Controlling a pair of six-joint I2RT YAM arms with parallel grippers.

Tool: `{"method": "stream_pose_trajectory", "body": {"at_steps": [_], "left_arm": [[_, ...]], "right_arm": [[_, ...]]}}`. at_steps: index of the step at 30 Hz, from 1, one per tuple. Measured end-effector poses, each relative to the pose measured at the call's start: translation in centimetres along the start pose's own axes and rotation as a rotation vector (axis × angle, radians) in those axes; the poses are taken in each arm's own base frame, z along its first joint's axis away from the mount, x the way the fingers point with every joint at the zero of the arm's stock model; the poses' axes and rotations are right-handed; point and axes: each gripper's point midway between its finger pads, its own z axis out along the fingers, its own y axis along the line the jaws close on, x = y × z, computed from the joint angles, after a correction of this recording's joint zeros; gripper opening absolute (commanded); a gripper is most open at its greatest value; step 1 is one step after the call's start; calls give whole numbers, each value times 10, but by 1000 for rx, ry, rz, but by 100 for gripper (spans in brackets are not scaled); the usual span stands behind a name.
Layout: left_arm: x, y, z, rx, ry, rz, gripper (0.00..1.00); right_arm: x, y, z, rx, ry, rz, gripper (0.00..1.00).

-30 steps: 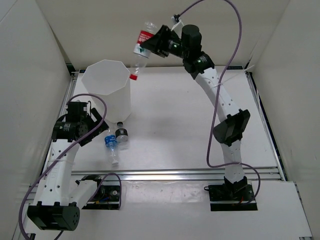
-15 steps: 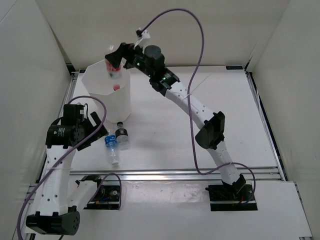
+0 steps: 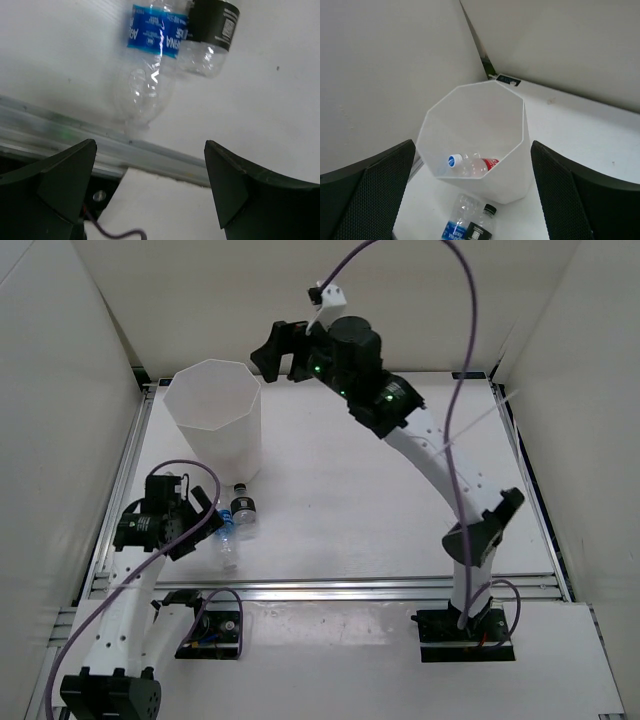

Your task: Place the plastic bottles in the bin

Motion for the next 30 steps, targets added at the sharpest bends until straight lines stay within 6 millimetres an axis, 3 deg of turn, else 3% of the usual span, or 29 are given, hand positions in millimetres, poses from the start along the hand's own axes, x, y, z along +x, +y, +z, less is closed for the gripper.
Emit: {"method": "stream_pose_trajectory", "body": {"at_steps": [4, 10, 13, 18, 26, 30], "left_arm": [[2, 6, 37, -33, 8, -21, 100], [-24, 2, 64, -56, -71, -37, 100], [-26, 3, 78, -64, -82, -43, 100], [-17, 13, 95, -91, -72, -52, 100], [-4, 18, 122, -110, -36, -59, 100], [8, 25, 128, -130, -12, -77, 77]], "right_arm": [[-48, 21, -54, -34, -56, -52, 100], [-80, 27, -102, -31, -103, -125, 100], [-77, 20, -110, -7, -83, -144, 100], [-56, 7, -108, 29, -9, -164, 100], [-42, 0, -115, 45, 35, -187, 100], [-40, -5, -125, 62, 42, -202, 100]]}}
